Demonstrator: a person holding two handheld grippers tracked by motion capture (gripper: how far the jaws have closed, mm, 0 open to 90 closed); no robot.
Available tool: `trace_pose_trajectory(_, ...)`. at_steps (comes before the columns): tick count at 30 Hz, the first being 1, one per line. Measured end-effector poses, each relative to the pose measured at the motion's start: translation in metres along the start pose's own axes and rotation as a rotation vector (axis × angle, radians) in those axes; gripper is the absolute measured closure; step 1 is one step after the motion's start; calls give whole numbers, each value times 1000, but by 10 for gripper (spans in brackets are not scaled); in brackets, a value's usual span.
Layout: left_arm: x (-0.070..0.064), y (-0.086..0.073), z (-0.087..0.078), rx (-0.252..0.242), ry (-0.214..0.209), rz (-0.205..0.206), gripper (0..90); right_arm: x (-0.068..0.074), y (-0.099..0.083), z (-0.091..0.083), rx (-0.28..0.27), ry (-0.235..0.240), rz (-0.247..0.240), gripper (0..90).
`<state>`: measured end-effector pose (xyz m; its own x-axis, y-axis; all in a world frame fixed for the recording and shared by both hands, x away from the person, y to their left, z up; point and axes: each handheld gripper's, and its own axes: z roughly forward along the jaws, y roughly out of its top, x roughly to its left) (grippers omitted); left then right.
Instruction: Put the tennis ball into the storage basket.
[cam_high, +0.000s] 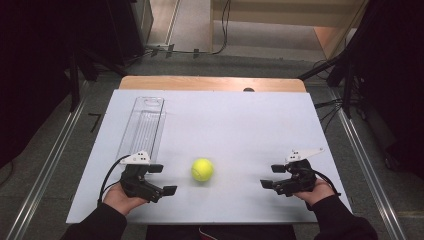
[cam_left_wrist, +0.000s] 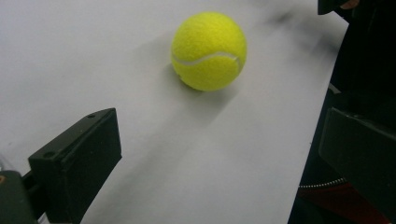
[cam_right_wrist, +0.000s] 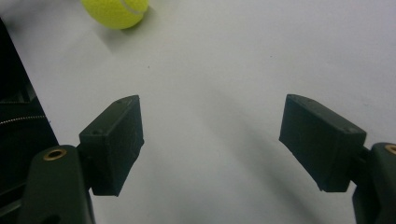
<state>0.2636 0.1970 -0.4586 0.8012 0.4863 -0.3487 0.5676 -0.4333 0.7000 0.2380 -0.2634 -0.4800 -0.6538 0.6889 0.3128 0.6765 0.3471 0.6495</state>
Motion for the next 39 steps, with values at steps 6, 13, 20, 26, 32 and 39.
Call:
trace_pose_trajectory(6, -3, 5, 2, 2, 1, 0, 16, 0, 0, 0, 1, -2, 0, 197)
trace_pose_trajectory(13, -7, 12, 4, -6, 2, 14, 40, -1, 0, -1, 0, -4, 0, 197)
trace_pose_trajectory(20, -9, 18, 9, -10, 11, 23, 41, -1, 0, -1, 2, -4, 1, 197)
trace_pose_trajectory(26, -11, 23, 13, -6, 29, 32, 41, 0, 0, -1, 2, -3, 0, 197)
trace_pose_trajectory(32, -11, 25, 14, -9, 32, 27, 41, 0, -1, -1, 2, -3, -1, 197)
trace_pose_trajectory(39, -12, 29, 18, -5, 39, 25, 41, 0, -1, -1, 3, -3, -1, 197)
